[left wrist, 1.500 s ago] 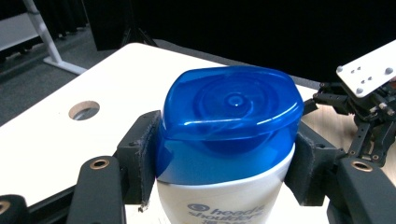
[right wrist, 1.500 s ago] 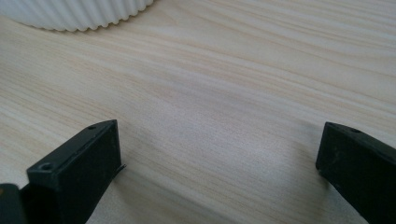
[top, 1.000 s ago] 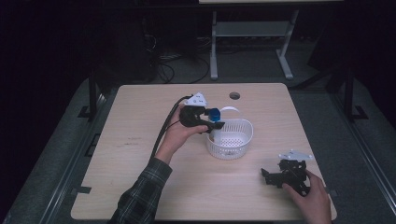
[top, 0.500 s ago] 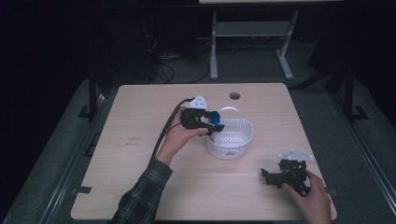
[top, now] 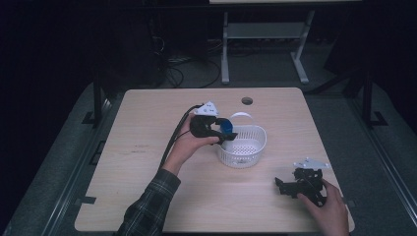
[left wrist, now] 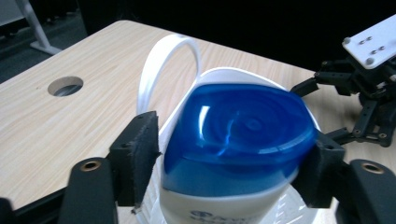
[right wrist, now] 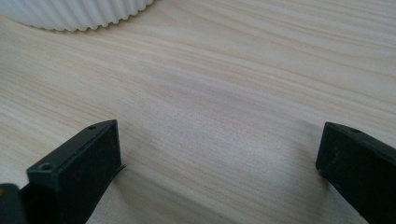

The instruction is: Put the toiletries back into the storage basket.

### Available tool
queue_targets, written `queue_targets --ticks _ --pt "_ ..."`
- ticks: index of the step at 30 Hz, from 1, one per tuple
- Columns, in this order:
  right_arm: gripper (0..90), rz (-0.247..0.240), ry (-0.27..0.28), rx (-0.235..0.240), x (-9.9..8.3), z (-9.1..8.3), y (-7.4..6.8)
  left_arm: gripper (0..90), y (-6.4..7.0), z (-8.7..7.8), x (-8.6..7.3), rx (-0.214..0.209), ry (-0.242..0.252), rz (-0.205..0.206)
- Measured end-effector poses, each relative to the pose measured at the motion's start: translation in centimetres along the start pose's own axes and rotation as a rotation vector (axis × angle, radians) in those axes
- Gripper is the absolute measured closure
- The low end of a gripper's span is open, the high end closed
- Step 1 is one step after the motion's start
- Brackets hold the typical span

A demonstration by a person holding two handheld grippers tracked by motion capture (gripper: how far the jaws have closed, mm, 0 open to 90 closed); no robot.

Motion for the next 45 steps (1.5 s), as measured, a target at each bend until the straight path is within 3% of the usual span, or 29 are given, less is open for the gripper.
queue_targets --ticks 7,16,22,33,38,45 --pt "0.0 0.0 0.0 0.0 0.0 0.0 0.0 24.2 1.2 -0.1 0.2 -0.037 0.005 0.009" --pt "0.0 0.0 0.0 0.0 0.0 0.0 0.0 23.0 1.6 -1.3 -0.5 -0.02 -0.017 0.011" --pt "0.0 0.0 0.0 0.0 0.0 0.0 0.0 23.0 1.6 -3.0 -1.5 0.02 -0.046 -0.006" --pt "0.0 -0.001 0.001 -0.001 0.0 0.0 0.0 23.4 1.9 -6.5 -3.3 0.083 -0.053 -0.038" --pt "0.0 -0.001 0.001 -0.001 0.0 0.0 0.0 23.4 2.2 -8.1 -4.8 0.112 -0.051 -0.069" --pt "0.0 -0.001 0.0 0.001 0.0 0.0 0.0 23.4 2.7 -10.5 -7.3 0.184 -0.055 -0.102"
Point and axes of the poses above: each handheld gripper's, and its own axes: z roughly forward along the jaws, x roughly out of its top, y roughly to its right, the point moved 10 cm from there along z, roughly forward along the jaws, and after that the axes turned 10 degrees about -x, right-handed, at the moved point
